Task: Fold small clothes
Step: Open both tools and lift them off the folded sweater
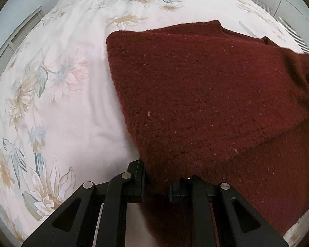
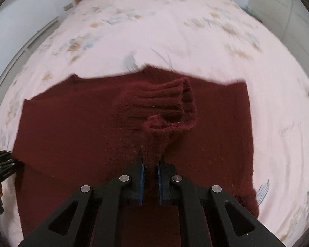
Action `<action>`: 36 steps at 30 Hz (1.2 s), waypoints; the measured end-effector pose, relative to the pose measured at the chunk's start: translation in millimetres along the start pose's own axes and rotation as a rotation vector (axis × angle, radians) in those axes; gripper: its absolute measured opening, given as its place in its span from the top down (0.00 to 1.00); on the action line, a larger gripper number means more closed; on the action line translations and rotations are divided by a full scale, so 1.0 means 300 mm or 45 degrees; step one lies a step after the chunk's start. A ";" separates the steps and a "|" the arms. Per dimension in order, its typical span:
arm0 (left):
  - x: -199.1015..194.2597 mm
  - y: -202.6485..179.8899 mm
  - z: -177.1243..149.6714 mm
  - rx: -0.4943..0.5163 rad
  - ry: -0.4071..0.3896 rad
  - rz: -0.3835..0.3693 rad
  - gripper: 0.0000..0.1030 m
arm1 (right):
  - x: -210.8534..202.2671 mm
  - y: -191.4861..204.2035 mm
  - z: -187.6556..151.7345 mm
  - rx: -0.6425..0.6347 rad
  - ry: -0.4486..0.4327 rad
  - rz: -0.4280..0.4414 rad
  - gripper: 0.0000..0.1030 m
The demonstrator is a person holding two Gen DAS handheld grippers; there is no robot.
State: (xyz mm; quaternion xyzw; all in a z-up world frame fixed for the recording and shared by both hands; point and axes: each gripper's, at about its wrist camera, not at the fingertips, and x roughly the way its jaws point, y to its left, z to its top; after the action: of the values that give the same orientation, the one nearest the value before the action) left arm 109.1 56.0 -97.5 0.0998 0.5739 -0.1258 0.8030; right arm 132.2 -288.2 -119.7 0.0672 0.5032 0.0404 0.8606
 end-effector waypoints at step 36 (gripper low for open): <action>-0.227 -0.055 0.157 -0.046 -0.248 0.030 0.01 | -0.193 0.102 -0.007 -0.189 -0.141 -0.127 0.00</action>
State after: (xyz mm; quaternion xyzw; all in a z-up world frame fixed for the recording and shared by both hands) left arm 125.2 32.0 -18.2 0.0793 0.4942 -0.1151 0.8580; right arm 101.9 -265.7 -65.9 -0.0198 0.4531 0.0308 0.8907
